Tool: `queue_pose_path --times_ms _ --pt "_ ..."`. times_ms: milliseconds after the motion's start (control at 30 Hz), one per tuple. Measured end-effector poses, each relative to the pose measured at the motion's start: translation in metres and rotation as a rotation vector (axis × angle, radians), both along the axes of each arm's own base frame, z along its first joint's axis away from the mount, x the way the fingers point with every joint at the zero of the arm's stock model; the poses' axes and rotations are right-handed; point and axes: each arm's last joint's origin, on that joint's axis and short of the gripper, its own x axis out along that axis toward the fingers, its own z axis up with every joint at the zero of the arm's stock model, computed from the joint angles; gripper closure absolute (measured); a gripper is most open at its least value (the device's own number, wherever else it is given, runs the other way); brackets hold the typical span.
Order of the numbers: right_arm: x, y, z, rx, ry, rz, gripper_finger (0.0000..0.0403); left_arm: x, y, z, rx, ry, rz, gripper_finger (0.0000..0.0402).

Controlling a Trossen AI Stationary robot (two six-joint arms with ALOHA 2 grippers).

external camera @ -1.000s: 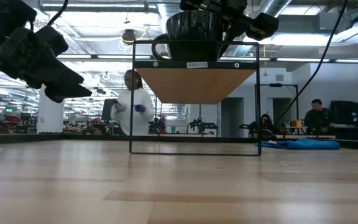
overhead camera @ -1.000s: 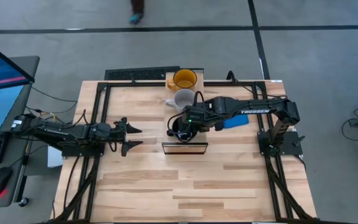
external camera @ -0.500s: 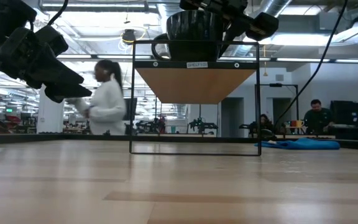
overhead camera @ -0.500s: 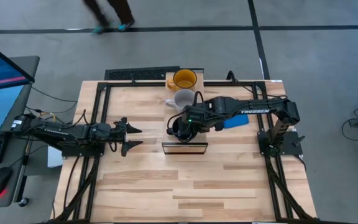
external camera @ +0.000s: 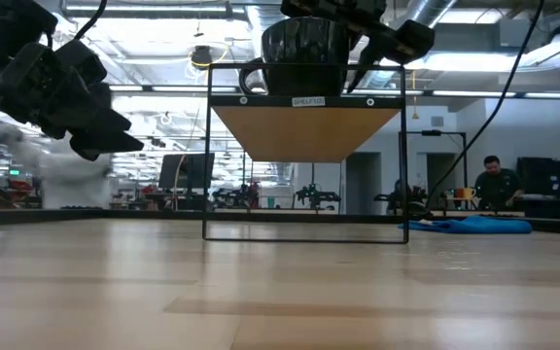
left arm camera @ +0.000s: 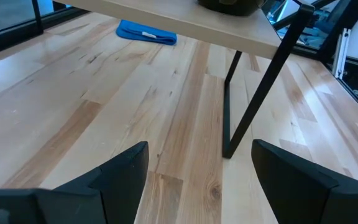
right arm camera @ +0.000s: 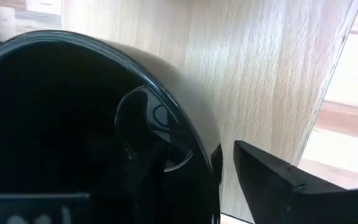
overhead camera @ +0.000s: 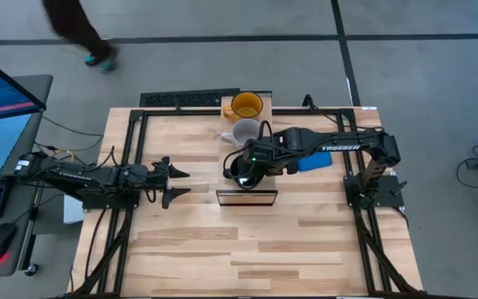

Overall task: Stack small to large cups/mugs on shelf
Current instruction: Put the black mug on the shelf

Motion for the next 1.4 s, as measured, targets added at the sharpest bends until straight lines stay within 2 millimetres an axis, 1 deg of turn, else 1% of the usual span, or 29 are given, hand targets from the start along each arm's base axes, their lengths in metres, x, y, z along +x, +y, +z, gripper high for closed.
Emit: queue_pose_path --times_ms 200,333,700,1400 --pt "0.004 0.0 0.001 -0.01 -0.041 0.013 0.0169 0.0 0.0 0.0 0.0 0.0 0.0 0.0125" --pt "0.007 0.0 0.003 -0.013 -0.079 0.017 0.0168 0.0 0.0 0.0 0.0 0.0 0.0 0.0125" --pt "0.007 0.0 0.003 -0.013 -0.074 0.016 0.0168 0.0 0.0 0.0 -0.02 0.002 0.005 0.0125" --pt "-0.015 -0.002 0.016 -0.048 -0.015 -0.004 0.0168 0.0 0.0 0.0 -0.024 0.002 0.0 0.0125"
